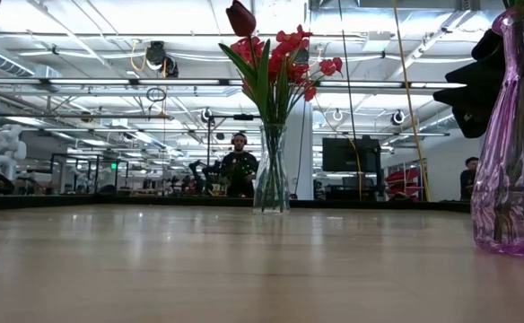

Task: Sort flowers into vase by color
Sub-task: Put the pink flower into the purple vase

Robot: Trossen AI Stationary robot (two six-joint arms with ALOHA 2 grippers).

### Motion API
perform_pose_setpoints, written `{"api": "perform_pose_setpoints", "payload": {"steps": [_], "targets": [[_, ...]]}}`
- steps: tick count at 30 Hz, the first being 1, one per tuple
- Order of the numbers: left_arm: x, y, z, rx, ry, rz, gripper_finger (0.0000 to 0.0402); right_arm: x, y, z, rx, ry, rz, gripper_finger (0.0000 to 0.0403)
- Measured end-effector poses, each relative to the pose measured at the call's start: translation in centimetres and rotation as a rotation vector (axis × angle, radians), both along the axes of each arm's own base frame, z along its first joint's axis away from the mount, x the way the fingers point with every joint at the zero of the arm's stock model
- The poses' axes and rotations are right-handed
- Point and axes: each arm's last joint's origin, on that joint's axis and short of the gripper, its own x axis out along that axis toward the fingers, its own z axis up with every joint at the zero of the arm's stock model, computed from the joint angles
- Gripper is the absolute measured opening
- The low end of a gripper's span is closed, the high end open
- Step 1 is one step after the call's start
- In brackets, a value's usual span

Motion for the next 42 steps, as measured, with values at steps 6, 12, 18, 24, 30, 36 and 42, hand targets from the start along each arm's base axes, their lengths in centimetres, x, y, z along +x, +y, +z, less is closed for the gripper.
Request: {"api": "perform_pose_setpoints", "payload": {"steps": [6,12,18,24,30,36,42], "targets": [[0.1,0.1,-0.5,-0.018,0.065,0.003,0.0,0.0,0.0,0.0,0.0,0.0,0.0,0.0144],[0.8,0.6,-1.5,-0.11,0.077,0.012,0.0,0.0,0.0,0.0,0.0,0.0,0.0,0.0144],[1.7,0.5,-4.3,-0.215,0.081,0.011,0.0,0.0,0.0,0.0,0.0,0.0,0.0,0.0144],[2.1,0.5,-5.9,-0.243,0.12,0.043,0.0,0.0,0.0,0.0,0.0,0.0,0.0,0.0144],[2.2,0.6,-6.4,-0.223,0.168,0.056,0.0,0.0,0.0,0.0,0.0,0.0,0.0,0.0144],[2.2,0.7,-6.7,-0.256,0.221,0.06,0.0009,0.0,0.0,0.0,0.0,0.0,0.0,0.0144],[2.2,0.7,-6.7,-0.257,0.222,0.059,0.0037,0.0,0.0,0.0,0.0,0.0,0.0,0.0144]]}}
